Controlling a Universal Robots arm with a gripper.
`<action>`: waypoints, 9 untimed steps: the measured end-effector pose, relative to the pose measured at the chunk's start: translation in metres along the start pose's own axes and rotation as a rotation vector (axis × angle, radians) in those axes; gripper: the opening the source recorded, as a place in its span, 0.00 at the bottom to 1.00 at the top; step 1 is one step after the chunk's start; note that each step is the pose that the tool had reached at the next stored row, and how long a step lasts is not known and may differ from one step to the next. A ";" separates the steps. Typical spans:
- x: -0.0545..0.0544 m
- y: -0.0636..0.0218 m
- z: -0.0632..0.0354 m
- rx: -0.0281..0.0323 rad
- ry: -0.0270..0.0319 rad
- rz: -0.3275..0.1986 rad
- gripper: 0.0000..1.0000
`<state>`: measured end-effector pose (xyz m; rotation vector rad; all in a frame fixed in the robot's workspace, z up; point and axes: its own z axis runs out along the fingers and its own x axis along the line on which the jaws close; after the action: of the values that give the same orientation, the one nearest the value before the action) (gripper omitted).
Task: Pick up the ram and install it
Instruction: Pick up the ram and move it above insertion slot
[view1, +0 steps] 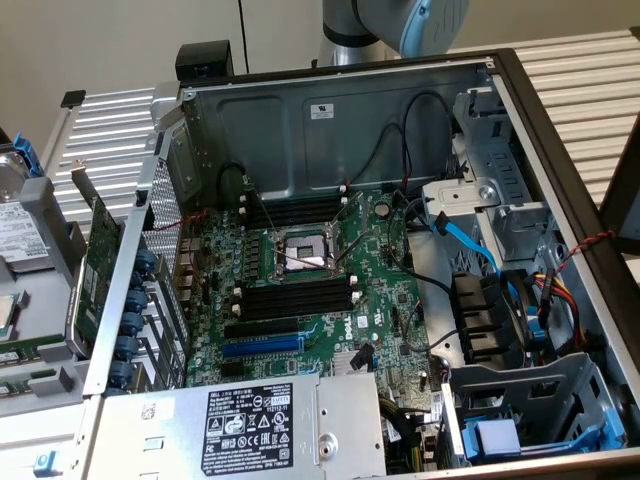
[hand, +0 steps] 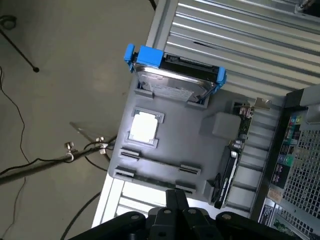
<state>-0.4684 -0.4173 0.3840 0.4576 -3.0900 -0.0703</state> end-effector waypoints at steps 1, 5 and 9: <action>0.000 0.0000 0.0000 0.0002 0.0009 -0.018 0.11; 0.000 0.0003 0.0001 0.0008 0.0039 -0.081 0.11; 0.000 0.0004 0.0001 0.0012 0.0077 -0.146 0.11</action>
<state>-0.4685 -0.4169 0.3840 0.6815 -3.0443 -0.0683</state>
